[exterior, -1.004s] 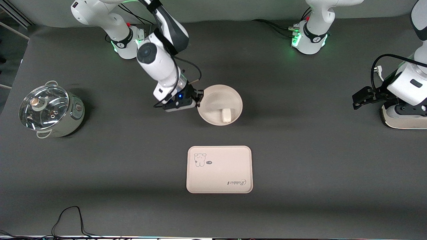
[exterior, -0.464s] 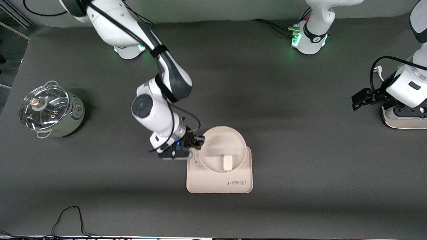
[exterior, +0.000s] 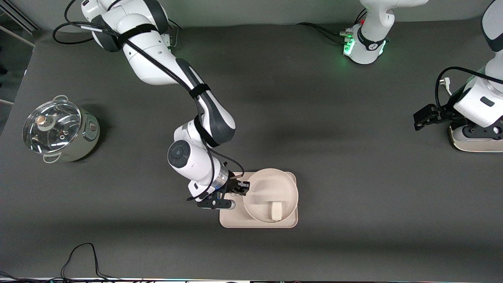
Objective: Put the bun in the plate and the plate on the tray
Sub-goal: 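Lower the plate onto the rabbit tray and open the right gripper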
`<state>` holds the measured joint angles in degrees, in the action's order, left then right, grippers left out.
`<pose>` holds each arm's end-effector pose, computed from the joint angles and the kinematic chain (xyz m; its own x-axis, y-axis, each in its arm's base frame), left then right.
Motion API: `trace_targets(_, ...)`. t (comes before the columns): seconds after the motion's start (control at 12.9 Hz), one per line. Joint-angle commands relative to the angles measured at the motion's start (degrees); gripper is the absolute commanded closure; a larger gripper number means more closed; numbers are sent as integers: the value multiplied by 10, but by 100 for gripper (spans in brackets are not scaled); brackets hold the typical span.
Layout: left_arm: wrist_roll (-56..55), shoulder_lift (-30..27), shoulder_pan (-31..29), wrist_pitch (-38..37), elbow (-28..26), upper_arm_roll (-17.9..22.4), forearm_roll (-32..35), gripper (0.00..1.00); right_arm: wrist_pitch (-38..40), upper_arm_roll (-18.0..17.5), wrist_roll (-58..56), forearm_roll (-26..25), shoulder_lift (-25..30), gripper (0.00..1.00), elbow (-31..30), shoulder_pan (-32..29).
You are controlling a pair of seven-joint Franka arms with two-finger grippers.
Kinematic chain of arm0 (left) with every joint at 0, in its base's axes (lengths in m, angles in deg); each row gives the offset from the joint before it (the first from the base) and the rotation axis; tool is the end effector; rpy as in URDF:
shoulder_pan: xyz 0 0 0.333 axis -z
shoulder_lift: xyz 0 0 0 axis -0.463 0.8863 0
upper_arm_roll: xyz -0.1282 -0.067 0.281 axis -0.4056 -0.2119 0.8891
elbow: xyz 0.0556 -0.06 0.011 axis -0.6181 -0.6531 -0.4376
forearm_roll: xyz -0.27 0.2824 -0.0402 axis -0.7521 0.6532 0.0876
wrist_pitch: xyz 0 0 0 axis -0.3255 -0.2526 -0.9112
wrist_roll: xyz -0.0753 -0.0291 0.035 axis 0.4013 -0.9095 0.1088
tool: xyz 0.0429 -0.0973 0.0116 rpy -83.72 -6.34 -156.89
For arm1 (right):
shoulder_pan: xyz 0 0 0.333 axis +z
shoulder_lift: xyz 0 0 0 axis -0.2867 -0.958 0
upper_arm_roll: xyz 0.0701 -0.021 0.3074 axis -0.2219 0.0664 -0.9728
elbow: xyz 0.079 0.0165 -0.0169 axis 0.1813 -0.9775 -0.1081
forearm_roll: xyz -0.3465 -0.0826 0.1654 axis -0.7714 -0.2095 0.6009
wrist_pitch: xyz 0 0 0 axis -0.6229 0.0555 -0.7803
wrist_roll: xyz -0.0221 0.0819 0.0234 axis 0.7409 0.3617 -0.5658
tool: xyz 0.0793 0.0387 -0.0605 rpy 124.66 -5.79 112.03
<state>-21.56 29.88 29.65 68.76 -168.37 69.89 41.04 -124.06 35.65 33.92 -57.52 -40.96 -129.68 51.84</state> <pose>0.5749 -0.0497 0.5872 0.9997 -0.0153 0.0216 -0.0151 -0.9998 -0.0121 0.6822 0.4030 0.2561 0.9870 -0.1403 0.0788 -0.1027 -0.9263 -0.3624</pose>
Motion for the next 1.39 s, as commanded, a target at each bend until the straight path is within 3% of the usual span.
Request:
trace_targets(0.0,-8,2,7,2,4,4,-4,0,13,-3,-7,33,-42,99,31,-7)
trace_targets(0.46,-8,2,7,2,3,4,-4,0,12,-2,-8,39,-63,99,16,-13)
trace_targets(0.54,-8,2,7,2,3,4,-4,0,12,-2,-7,39,-63,93,17,-15)
trace_targets(0.62,-8,2,7,2,3,4,-4,0,13,-2,-7,40,-63,48,19,-17)
trace_targets(0.7,-8,2,7,2,3,4,-4,0,14,-2,-5,40,-59,13,20,-22)
trace_targets(0.77,-8,2,7,2,3,4,-4,0,20,-1,-1,39,-49,0,20,-22)
trace_targets(1.0,-7,2,7,2,3,4,-4,0,68,5,1,39,3,0,19,-27)
trace_targets(1.31,-7,1,7,4,4,3,-4,0,148,28,4,30,113,0,-11,-31)
